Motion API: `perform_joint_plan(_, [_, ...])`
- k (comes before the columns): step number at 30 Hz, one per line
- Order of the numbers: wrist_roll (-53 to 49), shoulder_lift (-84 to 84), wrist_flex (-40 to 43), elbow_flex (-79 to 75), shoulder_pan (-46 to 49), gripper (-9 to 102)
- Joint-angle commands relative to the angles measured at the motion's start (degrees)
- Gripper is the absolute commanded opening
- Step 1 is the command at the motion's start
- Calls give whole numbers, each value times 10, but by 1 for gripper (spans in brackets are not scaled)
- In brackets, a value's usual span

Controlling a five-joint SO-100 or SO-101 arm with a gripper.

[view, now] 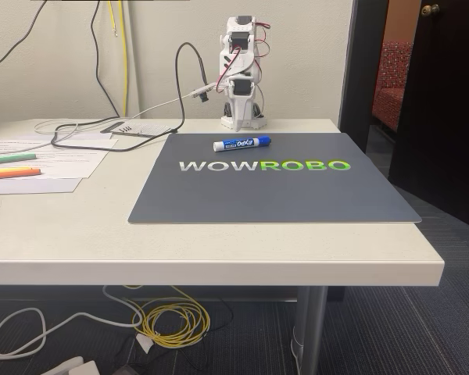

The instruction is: Pick up the blue marker.

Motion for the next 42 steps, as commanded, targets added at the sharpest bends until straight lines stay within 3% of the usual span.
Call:
perform_joint_plan(1, [-20, 4, 3, -5, 8, 13])
perform_joint_plan(33, [-74, -142, -62, -8, 11, 18])
perform_joint_plan(42, [-77, -144, -58, -8, 10, 10])
